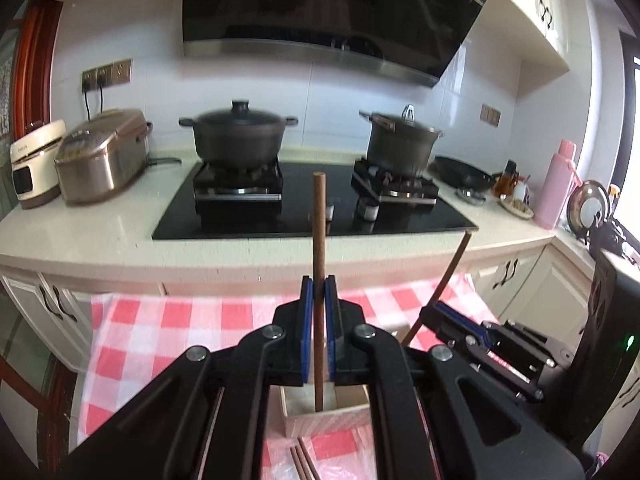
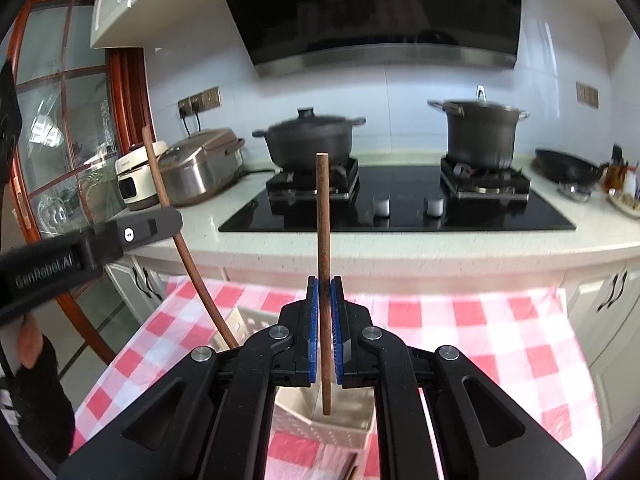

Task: Organize utensils
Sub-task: 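Lower the chopsticks into the caddy and open both grippers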

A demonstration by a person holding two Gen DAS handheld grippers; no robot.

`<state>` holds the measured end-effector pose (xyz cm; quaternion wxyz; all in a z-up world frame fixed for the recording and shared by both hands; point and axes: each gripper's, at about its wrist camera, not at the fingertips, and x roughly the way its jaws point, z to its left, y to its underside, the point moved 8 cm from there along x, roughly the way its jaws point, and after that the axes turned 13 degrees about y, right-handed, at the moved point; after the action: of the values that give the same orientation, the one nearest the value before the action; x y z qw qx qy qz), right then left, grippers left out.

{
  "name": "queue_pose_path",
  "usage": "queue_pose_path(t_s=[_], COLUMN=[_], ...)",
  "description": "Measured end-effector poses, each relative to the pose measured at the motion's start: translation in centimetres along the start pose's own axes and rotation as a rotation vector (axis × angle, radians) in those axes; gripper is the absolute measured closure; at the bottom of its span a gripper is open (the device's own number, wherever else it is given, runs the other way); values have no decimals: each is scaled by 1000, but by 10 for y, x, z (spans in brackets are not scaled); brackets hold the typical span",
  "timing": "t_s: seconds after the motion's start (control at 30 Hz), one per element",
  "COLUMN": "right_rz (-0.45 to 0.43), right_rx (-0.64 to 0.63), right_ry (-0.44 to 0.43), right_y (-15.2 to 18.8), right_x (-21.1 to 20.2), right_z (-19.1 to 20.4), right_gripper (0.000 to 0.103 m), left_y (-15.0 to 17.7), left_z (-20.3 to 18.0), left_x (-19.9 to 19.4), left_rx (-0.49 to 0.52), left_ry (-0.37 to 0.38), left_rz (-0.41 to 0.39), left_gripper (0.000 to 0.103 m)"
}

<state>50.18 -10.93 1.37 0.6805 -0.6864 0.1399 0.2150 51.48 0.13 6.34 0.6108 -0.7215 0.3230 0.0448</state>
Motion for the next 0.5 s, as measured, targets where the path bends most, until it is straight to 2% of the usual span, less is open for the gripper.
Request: queue_pose_path(t_s=[0.23,0.3,0.37,0.43,0.5], right_rz=[39,45,47,49,49], right_rx=[-1,-13,-16,-1,10], right_ry=[35,47,64,64,61], right_y=[5,7,8,10,11], right_x=[28,35,41,44,43], right_z=[-5,-5,-9,-13,-16], right_gripper=[93,91,80,68,67], left_y=[10,12,14,14,15], left_z=[21,28,34,40,44], left_x=[23,26,27,28,29], left_rx=[-31,-42,-48,-55,-67], left_ry=[-49,-62,-75,-82,-85], left_rz=[26,26,24,25,26], left_gripper=[94,83,75,72,70])
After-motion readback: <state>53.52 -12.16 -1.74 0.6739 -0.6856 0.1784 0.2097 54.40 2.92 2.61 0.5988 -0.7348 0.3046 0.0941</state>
